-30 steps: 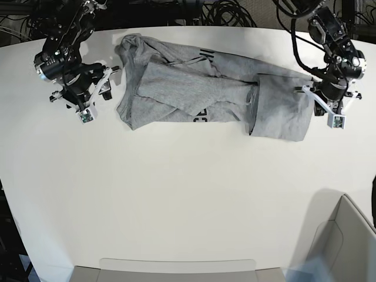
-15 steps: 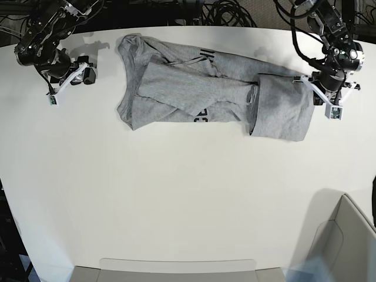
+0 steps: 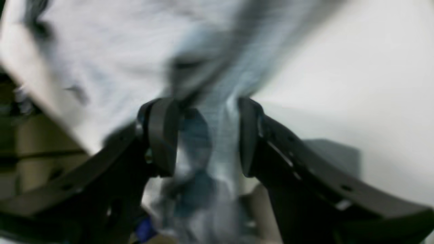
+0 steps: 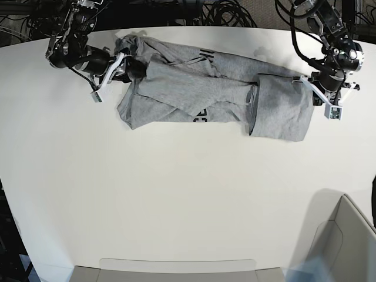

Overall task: Fold the T-shirt properly
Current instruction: 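Pinch the strip end with the right gripper and fold it toward the left gripper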

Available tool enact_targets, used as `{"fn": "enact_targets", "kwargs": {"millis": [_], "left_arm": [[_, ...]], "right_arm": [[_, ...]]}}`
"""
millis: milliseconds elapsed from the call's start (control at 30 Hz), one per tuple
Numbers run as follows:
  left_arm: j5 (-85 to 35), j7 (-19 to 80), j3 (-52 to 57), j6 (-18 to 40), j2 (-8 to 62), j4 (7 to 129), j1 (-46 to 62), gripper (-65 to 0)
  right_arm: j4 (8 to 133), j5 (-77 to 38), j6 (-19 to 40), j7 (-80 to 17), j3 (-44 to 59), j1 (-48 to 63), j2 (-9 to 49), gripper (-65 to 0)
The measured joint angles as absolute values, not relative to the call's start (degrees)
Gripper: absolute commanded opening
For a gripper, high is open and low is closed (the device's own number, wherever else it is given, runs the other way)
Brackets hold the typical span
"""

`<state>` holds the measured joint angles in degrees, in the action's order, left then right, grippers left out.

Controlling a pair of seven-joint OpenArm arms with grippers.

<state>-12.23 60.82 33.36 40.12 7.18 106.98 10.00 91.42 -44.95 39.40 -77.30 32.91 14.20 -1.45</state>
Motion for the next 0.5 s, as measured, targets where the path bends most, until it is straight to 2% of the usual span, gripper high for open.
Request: {"fn": "enact_targets", "kwargs": {"millis": [500], "left_arm": [[-12.29,60.99,33.30,40.12,7.16,106.98,11.25,-65.0]], "right_arm": [[89.84,-43.59,39.40,-79.48,32.82,10.24,-3.33,-36.5]]}}
